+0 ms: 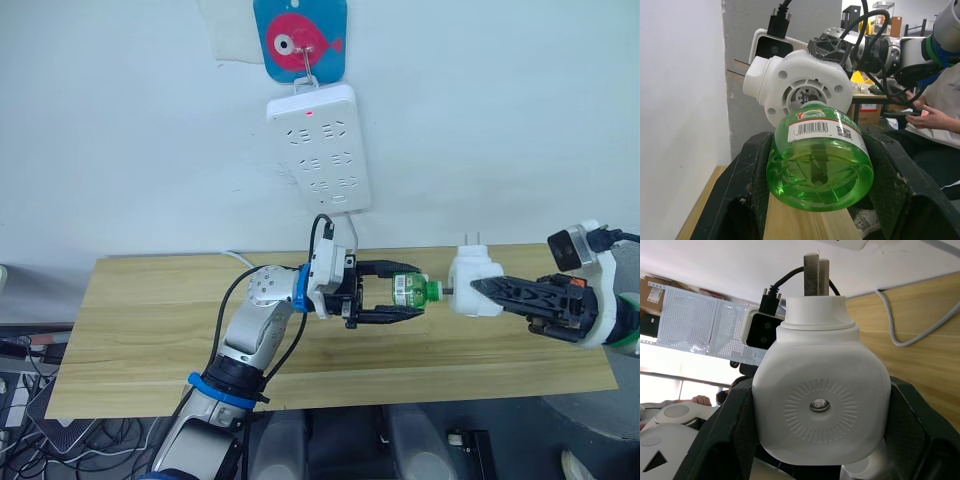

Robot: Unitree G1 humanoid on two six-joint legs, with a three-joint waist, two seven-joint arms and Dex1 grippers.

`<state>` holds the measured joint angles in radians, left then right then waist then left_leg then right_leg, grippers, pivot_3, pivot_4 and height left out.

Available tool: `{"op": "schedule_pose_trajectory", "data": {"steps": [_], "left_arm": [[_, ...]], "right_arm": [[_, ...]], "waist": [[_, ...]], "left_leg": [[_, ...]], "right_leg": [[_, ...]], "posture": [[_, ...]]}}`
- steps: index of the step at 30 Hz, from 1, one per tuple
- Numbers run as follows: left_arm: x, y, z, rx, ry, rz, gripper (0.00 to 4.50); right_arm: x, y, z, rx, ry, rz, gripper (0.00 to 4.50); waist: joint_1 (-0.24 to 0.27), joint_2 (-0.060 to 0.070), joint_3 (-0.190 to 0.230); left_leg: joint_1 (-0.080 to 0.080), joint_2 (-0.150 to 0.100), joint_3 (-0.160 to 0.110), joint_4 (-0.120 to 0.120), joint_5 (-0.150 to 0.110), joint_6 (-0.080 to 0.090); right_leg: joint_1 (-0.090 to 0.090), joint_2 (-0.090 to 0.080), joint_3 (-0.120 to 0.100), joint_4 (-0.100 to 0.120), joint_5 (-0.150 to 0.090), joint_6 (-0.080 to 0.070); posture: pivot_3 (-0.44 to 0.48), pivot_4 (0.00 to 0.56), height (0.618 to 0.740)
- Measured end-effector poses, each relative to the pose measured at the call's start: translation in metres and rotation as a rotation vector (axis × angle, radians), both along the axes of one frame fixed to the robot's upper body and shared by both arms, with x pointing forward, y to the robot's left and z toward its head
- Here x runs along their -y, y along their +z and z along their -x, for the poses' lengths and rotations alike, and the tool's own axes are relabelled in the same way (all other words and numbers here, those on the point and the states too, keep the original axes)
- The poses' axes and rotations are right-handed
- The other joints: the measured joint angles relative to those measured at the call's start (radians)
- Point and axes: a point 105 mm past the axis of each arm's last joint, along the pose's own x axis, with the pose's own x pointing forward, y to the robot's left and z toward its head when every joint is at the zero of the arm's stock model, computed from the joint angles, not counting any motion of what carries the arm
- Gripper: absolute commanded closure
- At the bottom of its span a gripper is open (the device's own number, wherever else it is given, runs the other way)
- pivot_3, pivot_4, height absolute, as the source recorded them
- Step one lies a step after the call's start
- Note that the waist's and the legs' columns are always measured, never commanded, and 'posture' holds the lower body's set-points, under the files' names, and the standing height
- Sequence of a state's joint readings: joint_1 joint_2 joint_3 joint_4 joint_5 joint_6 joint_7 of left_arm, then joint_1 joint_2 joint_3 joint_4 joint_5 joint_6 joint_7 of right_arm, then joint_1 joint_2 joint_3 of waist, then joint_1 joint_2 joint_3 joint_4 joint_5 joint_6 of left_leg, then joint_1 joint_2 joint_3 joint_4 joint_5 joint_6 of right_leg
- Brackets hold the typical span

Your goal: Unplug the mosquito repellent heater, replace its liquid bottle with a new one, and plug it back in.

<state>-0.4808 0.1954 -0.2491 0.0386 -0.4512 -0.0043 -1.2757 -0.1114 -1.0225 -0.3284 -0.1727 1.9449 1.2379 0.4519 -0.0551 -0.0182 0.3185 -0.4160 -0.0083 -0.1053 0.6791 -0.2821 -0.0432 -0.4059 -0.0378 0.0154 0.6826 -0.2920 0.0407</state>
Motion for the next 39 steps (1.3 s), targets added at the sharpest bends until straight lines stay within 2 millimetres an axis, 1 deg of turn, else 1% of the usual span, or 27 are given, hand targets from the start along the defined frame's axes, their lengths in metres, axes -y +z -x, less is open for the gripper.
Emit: {"op": "schedule_pose_trajectory", "data": {"steps": [10,18,21,23,31,33,39], "left_arm": [[0.001,0.000,0.000,0.002,-0.001,-0.004,2.21],[-0.001,-0.002,0.000,0.001,0.000,-0.010,2.21],[0.004,-0.004,0.004,0.002,-0.021,-0.019,2.21],[0.003,-0.005,0.004,0.002,-0.023,-0.022,2.21],[0.003,-0.005,0.004,0.023,-0.016,-0.029,2.21],[0.004,-0.005,0.005,0.031,-0.016,-0.029,2.21],[-0.001,-0.006,0.001,0.043,0.014,-0.034,2.21]], "right_arm": [[0.001,-0.002,0.004,-0.011,0.007,0.037,1.53],[-0.002,-0.002,0.002,-0.009,0.010,0.036,1.53],[-0.006,-0.005,0.003,-0.019,0.030,0.037,1.53],[-0.007,-0.006,0.003,-0.022,0.030,0.040,1.53],[-0.009,-0.008,0.002,-0.019,0.019,0.043,1.53],[-0.012,-0.009,0.002,-0.015,0.021,0.041,1.53],[-0.019,-0.010,-0.003,0.008,-0.003,0.060,1.53]], "waist": [[0.000,0.000,0.000],[0.000,0.000,0.000],[0.001,0.000,0.000],[0.001,0.000,0.000],[0.001,0.000,0.000],[0.001,0.000,0.000],[0.000,0.001,0.000]], "left_leg": [[0.000,0.000,0.000,0.000,0.000,0.000],[0.000,0.000,0.000,0.000,0.000,0.000],[0.000,0.000,0.000,0.000,0.000,0.000],[0.000,0.000,0.000,0.000,0.000,0.000],[0.000,0.000,0.000,0.000,0.000,0.000],[0.000,0.000,0.000,0.000,0.000,0.000],[0.000,0.000,0.000,0.000,0.000,0.000]], "right_leg": [[0.000,0.000,0.000,0.000,0.000,0.000],[0.000,0.000,0.000,0.000,0.000,0.000],[0.000,0.000,0.000,0.000,0.000,0.000],[0.000,0.000,0.000,0.000,0.000,0.000],[0.000,0.000,0.000,0.000,0.000,0.000],[0.000,0.000,0.000,0.000,0.000,0.000],[0.000,0.000,0.000,0.000,0.000,0.000]], "posture": [[-0.084,0.327,0.740],[-0.082,0.320,0.740],[-0.082,0.320,0.740],[-0.082,0.311,0.740],[-0.082,0.311,0.740],[-0.081,0.301,0.740],[-0.089,0.303,0.740]]}}
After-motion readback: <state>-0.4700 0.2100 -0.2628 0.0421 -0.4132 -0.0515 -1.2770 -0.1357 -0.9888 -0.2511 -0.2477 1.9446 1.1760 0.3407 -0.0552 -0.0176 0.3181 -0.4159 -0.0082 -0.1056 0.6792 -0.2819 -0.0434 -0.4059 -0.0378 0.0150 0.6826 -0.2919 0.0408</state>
